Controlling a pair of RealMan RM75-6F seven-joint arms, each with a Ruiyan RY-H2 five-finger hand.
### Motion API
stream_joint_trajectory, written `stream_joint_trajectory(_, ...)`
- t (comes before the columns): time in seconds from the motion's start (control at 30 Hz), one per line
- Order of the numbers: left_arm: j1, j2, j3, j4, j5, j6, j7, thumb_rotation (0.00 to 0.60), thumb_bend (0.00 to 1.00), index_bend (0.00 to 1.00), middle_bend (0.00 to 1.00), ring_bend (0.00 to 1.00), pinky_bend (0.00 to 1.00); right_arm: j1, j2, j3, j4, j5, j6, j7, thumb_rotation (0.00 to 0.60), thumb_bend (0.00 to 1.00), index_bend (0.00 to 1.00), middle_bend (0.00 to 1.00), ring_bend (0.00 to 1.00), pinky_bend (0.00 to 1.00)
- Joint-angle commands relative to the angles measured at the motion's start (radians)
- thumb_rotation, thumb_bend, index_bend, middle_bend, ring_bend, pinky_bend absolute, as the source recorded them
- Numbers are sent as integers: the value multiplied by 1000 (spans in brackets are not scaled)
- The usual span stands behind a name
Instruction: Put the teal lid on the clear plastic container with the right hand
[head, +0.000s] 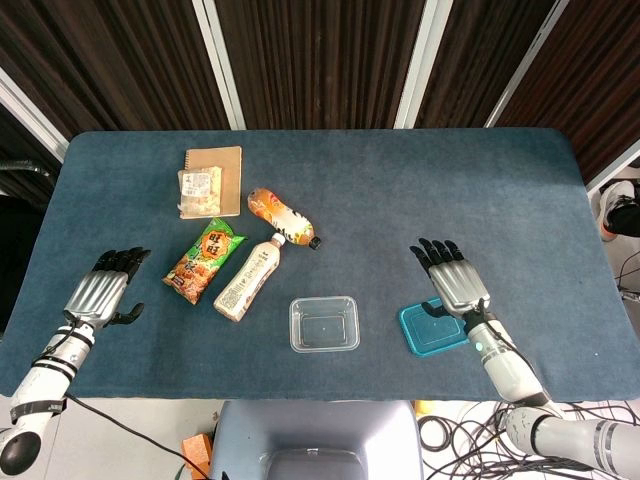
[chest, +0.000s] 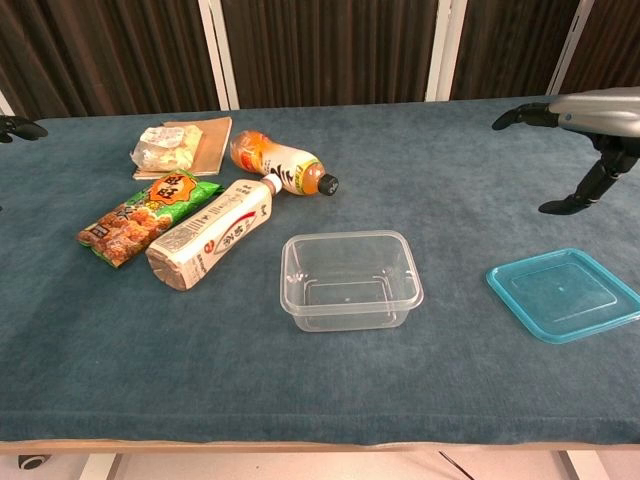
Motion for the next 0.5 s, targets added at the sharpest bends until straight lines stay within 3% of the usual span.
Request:
stream_joint_trajectory(0.03,0,5,5,-3,3,4,-10,600,342,0,55,62,0,9,12,-11,-19,19,8,-11,600,184,0,0,0,0)
stream_joint_trajectory(0.27,17,20,28,-16,41,42,-19,600,342,0,58,66,0,28,37,-50,-54,39,21,-48,600,183,0,0,0,0)
stream_joint_trajectory(0.5,151,28,122,-25,232,231,-70,600,343,0,74,87,0,0,102,-147,-91,-31,34,-77,600,176,0,0,0,0)
